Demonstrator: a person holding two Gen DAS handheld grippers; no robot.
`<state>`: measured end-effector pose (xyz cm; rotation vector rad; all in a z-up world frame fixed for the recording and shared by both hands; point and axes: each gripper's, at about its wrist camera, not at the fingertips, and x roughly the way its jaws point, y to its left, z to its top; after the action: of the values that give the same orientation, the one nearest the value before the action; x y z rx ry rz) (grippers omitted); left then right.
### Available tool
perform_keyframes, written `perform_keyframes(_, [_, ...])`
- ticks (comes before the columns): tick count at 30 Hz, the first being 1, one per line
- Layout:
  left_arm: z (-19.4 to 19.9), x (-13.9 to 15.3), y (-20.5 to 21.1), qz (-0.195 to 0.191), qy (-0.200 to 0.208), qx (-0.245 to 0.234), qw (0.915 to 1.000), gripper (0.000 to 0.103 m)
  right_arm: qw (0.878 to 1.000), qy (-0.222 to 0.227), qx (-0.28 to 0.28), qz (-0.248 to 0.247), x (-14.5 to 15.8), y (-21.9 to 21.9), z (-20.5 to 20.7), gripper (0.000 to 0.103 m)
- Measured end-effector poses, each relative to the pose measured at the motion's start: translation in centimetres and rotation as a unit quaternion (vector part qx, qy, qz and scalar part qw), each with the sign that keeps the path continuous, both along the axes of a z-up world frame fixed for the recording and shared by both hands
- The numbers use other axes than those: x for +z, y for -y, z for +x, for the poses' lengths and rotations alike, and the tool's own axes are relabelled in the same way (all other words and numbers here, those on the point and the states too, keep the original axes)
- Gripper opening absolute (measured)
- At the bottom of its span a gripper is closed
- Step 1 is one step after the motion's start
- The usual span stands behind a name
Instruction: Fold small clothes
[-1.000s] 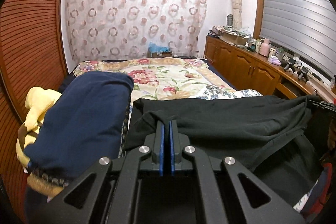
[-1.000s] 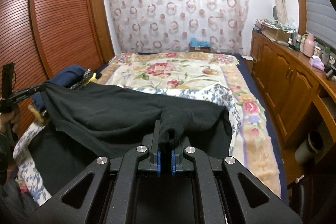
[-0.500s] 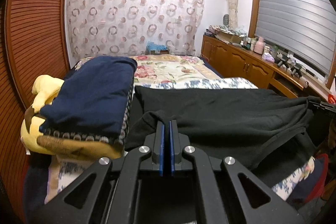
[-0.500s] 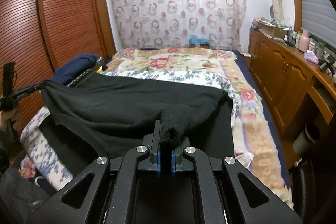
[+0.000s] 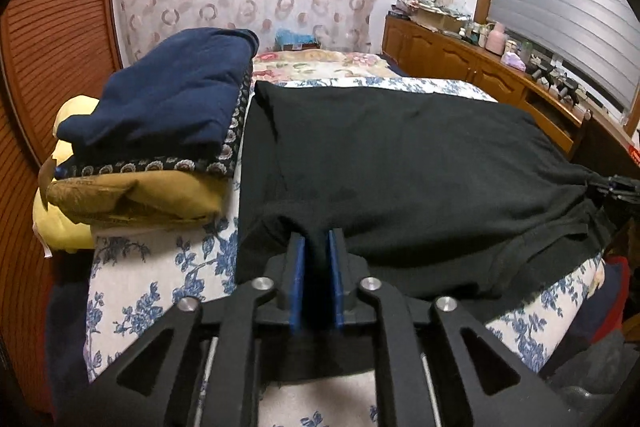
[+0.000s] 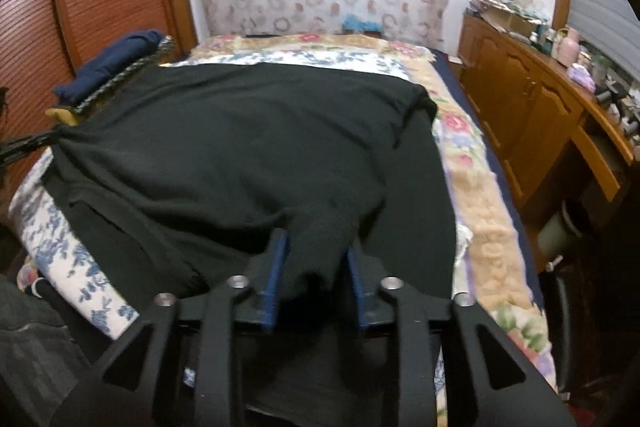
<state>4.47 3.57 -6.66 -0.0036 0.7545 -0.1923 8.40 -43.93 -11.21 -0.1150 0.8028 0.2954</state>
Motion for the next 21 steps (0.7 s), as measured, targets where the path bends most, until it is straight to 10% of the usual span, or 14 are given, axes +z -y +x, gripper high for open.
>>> perform_keyframes(8, [-1.2,1.0,-0.3,-0.005,0.010,0.004,0.9999,0.053,0.999,0.047,-0.019,-0.011,2.8,0.7,0.2,0.060])
perform_keyframes(21, [-0.2,-0.1,-1.3,0.003,0.002,0.035,0.9994,0.055,0.999,0.021,0.047,0.010,-0.5,-6.2,3.2,0.067])
